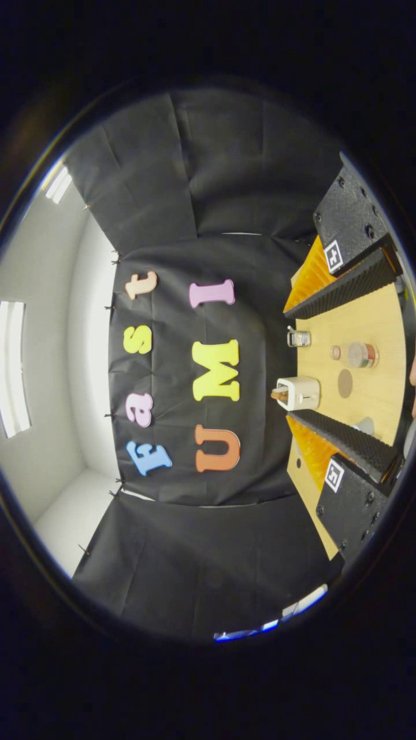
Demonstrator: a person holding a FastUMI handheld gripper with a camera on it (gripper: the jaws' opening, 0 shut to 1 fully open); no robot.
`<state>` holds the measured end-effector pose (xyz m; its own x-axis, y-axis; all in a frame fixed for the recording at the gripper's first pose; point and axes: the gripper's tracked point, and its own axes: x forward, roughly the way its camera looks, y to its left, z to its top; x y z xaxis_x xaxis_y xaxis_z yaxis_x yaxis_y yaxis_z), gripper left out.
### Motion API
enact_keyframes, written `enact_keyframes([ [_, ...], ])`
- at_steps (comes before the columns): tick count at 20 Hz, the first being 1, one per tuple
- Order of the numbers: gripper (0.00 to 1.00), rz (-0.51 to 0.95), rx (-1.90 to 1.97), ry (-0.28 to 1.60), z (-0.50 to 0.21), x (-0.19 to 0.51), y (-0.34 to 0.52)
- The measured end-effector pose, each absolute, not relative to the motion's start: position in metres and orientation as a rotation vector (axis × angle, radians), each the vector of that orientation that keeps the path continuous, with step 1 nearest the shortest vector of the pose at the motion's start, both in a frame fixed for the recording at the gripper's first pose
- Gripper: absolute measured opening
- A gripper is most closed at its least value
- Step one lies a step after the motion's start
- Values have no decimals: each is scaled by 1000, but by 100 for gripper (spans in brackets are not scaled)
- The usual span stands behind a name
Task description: Take the bottle from table, then pour the juice into the cup, finally place the bottle on the coaster
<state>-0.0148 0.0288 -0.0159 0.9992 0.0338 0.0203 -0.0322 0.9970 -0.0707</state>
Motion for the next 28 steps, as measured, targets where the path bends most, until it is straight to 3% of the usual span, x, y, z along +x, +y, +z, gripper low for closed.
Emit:
enact_keyframes([
  [15,100,-37,-66,72,-87,39,14],
  [28,100,-35,-58,45,-130,71,-5],
])
